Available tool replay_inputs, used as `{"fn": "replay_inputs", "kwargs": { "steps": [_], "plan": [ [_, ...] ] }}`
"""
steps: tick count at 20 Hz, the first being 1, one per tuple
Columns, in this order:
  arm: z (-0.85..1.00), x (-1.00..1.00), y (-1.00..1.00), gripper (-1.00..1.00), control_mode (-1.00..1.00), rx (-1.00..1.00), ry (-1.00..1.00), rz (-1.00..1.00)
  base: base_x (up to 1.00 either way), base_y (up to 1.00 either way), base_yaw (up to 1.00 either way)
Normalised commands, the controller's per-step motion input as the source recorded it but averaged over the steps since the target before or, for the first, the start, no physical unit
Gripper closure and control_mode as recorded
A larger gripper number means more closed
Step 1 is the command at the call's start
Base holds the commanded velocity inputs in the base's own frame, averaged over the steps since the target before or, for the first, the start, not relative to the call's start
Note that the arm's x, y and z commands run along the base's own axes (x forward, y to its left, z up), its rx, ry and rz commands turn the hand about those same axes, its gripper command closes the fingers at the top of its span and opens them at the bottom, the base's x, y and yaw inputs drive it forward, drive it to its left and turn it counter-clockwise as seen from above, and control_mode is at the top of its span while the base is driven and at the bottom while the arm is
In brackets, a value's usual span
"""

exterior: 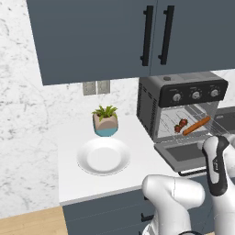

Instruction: Pick up the kebab skewer and baguette bread, and place them inside the toaster oven. Close the toaster oven door and start by setting the timer.

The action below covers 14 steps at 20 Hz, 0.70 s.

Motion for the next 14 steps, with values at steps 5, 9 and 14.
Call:
{"fn": "replay_inputs", "kwargs": {
  "steps": [5, 9, 14],
  "plan": [
    [-0.26, 0.0, 0.0, -1.0, -1.0, 0.0, 0.0, 0.0, 0.0, 0.0, 0.0],
    [-0.21, 0.01, 0.0, -1.0, -1.0, 0.0, 0.0, 0.0, 0.0, 0.0, 0.0],
    [-0.03, 0.12, 0.0, -1.0, -1.0, 0.0, 0.0, 0.0, 0.0, 0.0, 0.0]
  ]
}}
